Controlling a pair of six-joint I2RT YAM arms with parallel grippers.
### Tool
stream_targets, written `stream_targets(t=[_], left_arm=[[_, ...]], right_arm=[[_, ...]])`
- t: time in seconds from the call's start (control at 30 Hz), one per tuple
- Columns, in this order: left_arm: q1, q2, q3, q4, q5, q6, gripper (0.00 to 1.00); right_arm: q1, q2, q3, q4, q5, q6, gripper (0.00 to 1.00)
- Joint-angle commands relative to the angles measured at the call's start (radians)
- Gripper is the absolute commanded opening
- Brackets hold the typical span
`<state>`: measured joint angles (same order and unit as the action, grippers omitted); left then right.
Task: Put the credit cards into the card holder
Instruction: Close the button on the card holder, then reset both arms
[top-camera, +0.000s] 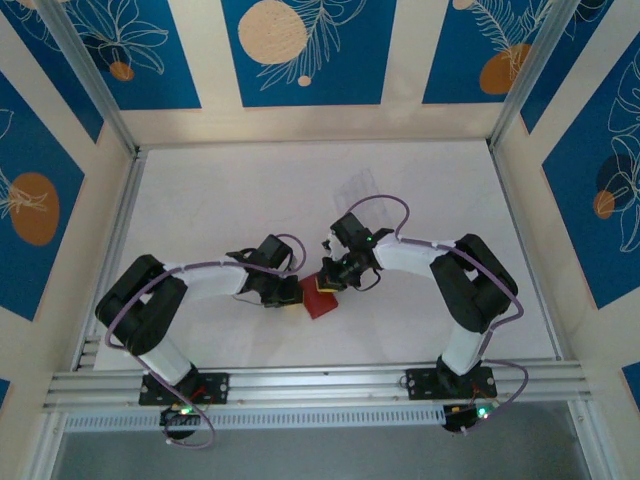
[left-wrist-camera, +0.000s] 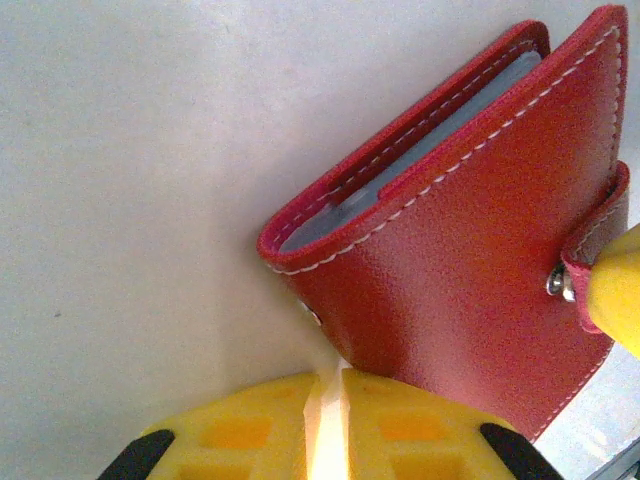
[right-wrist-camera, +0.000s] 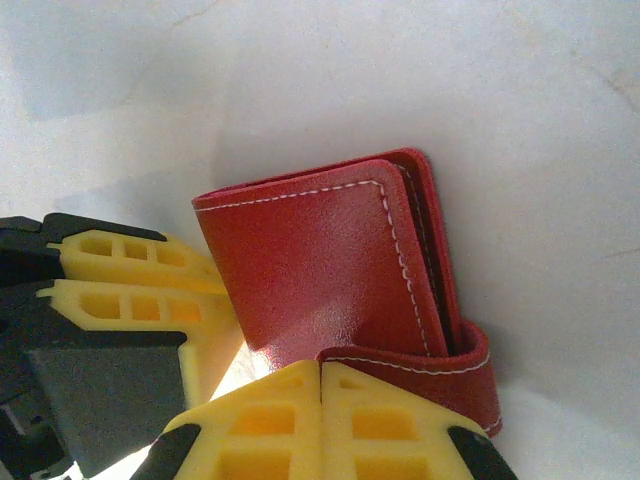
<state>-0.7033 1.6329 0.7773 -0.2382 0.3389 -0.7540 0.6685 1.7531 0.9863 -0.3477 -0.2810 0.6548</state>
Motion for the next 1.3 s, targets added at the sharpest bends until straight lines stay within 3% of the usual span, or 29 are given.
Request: stream_targets(t=[0.0,0.47,0.7,0.83,0.9,0.97,1.0,1.17,1.27], left_arm=[[-0.033,0.067,-0.007,0.083,-0.002,-0.013,0.15],[-0.032,0.064,0.005,0.071,-0.004,-0.011,0.15],[-0.031,0.054,0.036,0.047,-0.011,-0.001,0.15],[-0.013,-0.010,0.096,-0.024,-0.058,0.035,0.24],[0.010,-0.079,0.133,-0.092,-0.118,0.062,0.36],[0.036,-0.159,0.165,-0.174,-0.204,0.090,0.51],[0.052,-0.204,0.180,-0.219,-0.253,0.107,0.59],[0.160,-0.462,0.151,-0.274,-0.464,0.179,0.98],[0.206,-0.593,0.056,-0.206,-0.699,0.266,1.00]], right_arm=[[0.017,0.028,0.000,-0.028,0.007,-0.006,0.00],[0.045,0.007,-0.091,0.022,0.097,0.015,0.00],[0.046,-0.084,-0.114,0.071,0.116,0.008,0.02],[0.030,-0.131,-0.009,0.011,0.171,-0.033,0.36],[0.013,-0.143,0.047,-0.017,0.197,-0.049,0.58],[0.003,-0.166,0.090,-0.047,0.241,-0.065,0.91],[0.000,-0.188,0.107,-0.062,0.275,-0.072,1.00],[-0.046,-0.324,0.127,-0.114,0.456,-0.101,0.99],[-0.092,-0.406,0.059,-0.077,0.698,-0.144,0.99]])
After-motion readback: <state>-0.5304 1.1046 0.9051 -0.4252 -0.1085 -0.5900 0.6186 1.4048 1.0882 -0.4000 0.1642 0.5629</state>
